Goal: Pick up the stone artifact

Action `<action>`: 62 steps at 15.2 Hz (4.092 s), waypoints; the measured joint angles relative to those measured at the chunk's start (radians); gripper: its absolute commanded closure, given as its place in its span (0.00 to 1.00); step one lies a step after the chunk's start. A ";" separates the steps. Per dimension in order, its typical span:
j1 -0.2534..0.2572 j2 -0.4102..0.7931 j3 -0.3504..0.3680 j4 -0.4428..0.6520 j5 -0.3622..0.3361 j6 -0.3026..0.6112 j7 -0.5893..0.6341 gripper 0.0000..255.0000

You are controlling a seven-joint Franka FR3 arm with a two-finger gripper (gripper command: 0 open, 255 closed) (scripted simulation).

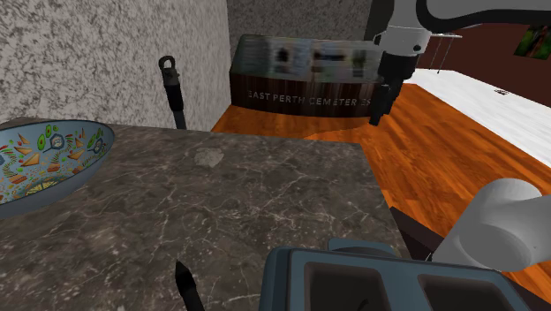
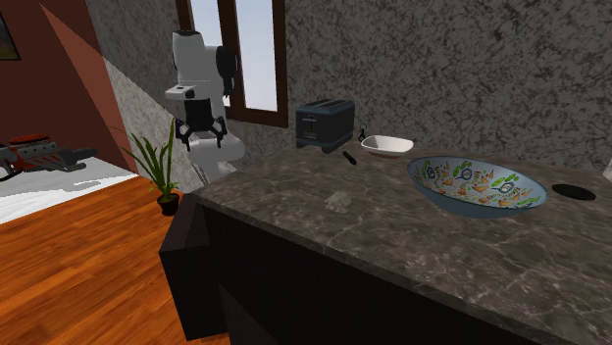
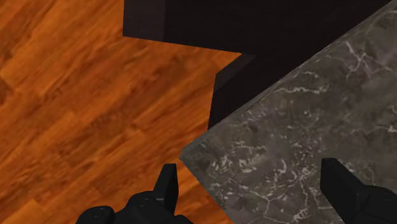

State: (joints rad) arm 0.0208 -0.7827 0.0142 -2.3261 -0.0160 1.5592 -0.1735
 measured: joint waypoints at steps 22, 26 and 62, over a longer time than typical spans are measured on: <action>-0.024 0.503 0.479 0.353 0.139 0.119 0.804 0.00; -0.025 0.673 0.554 0.494 0.079 0.126 0.977 0.00; 0.217 1.308 0.583 1.142 -0.224 0.004 1.453 1.00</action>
State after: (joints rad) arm 0.2381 0.5251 0.5975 -1.1839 -0.2398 1.5637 1.2794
